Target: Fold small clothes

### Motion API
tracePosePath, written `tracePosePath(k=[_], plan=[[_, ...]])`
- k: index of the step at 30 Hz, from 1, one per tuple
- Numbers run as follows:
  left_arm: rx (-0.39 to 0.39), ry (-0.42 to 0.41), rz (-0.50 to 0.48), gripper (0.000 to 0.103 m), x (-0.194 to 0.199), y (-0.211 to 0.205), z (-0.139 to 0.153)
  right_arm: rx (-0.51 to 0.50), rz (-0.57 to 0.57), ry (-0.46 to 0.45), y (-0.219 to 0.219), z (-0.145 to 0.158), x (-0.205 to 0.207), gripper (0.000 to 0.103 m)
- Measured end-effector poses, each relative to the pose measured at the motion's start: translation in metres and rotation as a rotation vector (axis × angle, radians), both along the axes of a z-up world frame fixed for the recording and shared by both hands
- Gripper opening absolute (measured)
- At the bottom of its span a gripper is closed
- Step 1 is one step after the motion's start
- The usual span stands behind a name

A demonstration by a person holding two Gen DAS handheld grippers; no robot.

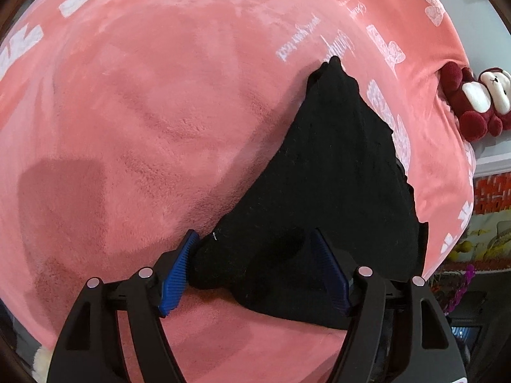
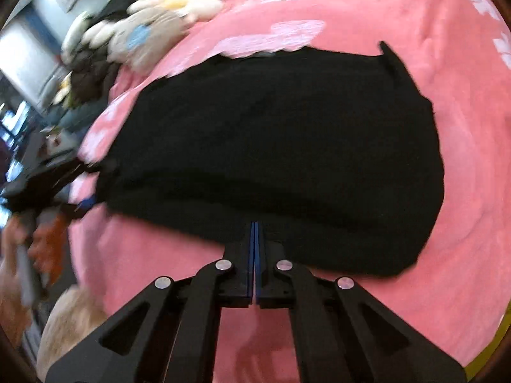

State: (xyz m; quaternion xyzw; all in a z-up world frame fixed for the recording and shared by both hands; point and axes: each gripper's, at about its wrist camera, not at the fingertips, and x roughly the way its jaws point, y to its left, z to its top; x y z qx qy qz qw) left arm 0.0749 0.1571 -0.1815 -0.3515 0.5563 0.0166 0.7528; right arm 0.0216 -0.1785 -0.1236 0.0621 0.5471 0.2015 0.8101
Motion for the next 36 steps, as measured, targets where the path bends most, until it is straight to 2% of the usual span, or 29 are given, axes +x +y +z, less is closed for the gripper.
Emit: tracePosePath(k=[3, 5, 7, 9, 10, 11, 12, 13, 14, 16, 17, 18, 19, 20, 22, 25, 27, 33, 36], plan=[[-0.014, 0.002, -0.01, 0.074, 0.003, 0.001, -0.001, 0.019, 0.237, 0.109, 0.03, 0.021, -0.074, 0.0], [-0.007, 0.0, -0.021, 0.075, 0.003, 0.001, -0.001, 0.076, 0.391, 0.21, 0.052, 0.028, -0.13, 0.0], [0.006, -0.01, -0.03, 0.077, 0.002, -0.002, 0.0, 0.077, 0.443, 0.236, 0.063, 0.031, -0.16, 0.001], [0.014, -0.02, -0.029, 0.08, 0.001, -0.004, 0.0, 0.073, 0.443, 0.262, 0.07, 0.03, -0.175, 0.012], [0.022, -0.024, -0.026, 0.082, 0.001, -0.006, 0.0, 0.073, 0.442, 0.258, 0.072, 0.03, -0.178, 0.021], [0.028, -0.022, -0.019, 0.082, 0.001, -0.007, 0.0, 0.058, 0.423, 0.224, 0.071, 0.032, -0.176, 0.031], [0.033, -0.018, -0.009, 0.083, 0.002, -0.008, 0.0, 0.039, 0.388, 0.181, 0.068, 0.035, -0.169, 0.054], [0.038, -0.01, 0.006, 0.084, 0.003, -0.009, 0.0, 0.02, 0.358, 0.141, 0.066, 0.039, -0.161, 0.06], [0.038, -0.005, 0.014, 0.084, 0.004, -0.009, 0.0, -0.011, 0.297, 0.08, 0.059, 0.045, -0.146, 0.06], [-0.001, -0.016, 0.021, 0.083, 0.006, -0.008, -0.001, -0.031, 0.189, 0.027, 0.042, 0.048, -0.119, 0.061], [-0.021, -0.023, 0.024, 0.076, 0.007, -0.008, -0.001, -0.065, 0.077, -0.002, 0.026, 0.048, -0.099, 0.062], [-0.053, -0.043, 0.025, 0.061, 0.007, -0.006, 0.0, -0.07, 0.014, -0.01, 0.016, 0.048, -0.087, 0.064], [-0.073, -0.048, 0.014, 0.016, 0.008, -0.006, -0.001, -0.073, -0.047, -0.018, 0.005, 0.049, -0.076, 0.064], [-0.123, -0.036, -0.017, 0.013, 0.011, -0.007, -0.003, -0.069, -0.134, -0.029, -0.009, 0.05, -0.064, 0.064], [-0.149, -0.067, 0.002, 0.012, 0.009, -0.006, 0.006, -0.041, -0.208, -0.038, -0.024, 0.051, -0.052, 0.068], [-0.085, -0.195, -0.085, 0.012, 0.008, -0.024, 0.05, -0.09, -0.275, -0.066, -0.036, 0.052, -0.042, 0.071], [-0.076, -0.243, -0.126, 0.012, 0.009, -0.038, 0.073, -0.133, -0.296, -0.079, -0.041, 0.051, -0.039, 0.074], [-0.138, -0.359, -0.262, 0.011, 0.027, -0.11, 0.137, -0.174, -0.348, -0.078, -0.069, 0.046, -0.035, 0.075], [-0.15, -0.39, -0.332, 0.011, 0.035, -0.152, 0.152, -0.181, -0.371, -0.082, -0.086, 0.046, -0.037, 0.075]])
